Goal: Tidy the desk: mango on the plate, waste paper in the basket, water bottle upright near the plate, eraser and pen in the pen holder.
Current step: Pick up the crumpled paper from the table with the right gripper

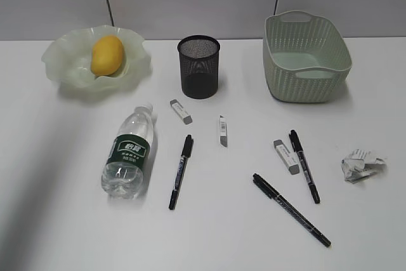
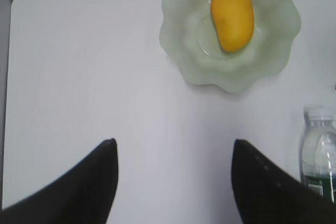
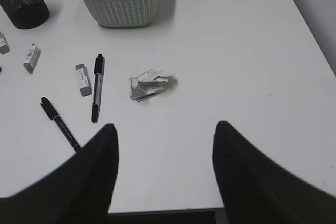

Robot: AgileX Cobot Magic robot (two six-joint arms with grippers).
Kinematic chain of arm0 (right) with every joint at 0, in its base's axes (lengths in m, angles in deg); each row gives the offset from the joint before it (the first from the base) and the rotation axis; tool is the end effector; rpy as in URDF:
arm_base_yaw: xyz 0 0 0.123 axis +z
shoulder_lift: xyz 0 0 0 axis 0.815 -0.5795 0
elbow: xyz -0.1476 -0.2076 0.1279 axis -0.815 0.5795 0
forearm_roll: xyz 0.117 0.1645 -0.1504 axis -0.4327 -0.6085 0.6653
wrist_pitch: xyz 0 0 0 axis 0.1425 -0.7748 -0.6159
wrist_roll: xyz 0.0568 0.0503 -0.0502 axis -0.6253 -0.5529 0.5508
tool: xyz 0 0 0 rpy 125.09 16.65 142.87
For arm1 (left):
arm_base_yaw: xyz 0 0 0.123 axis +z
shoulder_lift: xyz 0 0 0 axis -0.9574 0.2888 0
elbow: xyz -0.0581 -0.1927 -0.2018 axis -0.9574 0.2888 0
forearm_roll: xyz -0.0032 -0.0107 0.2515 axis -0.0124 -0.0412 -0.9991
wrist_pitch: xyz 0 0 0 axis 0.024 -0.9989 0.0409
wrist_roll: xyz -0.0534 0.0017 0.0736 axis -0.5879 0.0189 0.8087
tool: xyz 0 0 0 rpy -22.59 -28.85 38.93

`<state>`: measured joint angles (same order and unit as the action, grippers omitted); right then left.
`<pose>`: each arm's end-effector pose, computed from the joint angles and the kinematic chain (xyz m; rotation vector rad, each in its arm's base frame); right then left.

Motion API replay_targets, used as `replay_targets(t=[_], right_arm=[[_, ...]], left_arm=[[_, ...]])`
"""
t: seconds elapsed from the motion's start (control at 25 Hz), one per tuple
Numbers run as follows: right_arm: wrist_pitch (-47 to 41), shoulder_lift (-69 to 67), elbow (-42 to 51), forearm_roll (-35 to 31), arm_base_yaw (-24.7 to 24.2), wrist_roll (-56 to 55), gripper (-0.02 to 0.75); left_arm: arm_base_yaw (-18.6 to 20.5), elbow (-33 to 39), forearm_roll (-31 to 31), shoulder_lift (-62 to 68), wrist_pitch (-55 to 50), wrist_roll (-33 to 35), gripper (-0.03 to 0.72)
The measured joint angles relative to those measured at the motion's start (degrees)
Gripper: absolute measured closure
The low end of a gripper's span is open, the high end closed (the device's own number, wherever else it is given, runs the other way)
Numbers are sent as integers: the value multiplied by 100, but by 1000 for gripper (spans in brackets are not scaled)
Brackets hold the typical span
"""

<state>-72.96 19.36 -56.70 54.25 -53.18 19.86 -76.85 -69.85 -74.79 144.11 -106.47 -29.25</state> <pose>-0.0060 0.0016 0.2799 0.0183 2.0136 0.0713 0.3335 -0.0169 0.4077 0.1222 2.5521 0.0549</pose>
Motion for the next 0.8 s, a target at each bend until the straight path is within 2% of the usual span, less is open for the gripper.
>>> replay_targets(t=[0.52,0.8], right_arm=[[0,0,0,0,0,0,279],[0,0,0,0,0,0,279]], left_arm=[[0,1775,11,-2741,-22,0,180],[0,3043,24,-4400,-22,0,180]])
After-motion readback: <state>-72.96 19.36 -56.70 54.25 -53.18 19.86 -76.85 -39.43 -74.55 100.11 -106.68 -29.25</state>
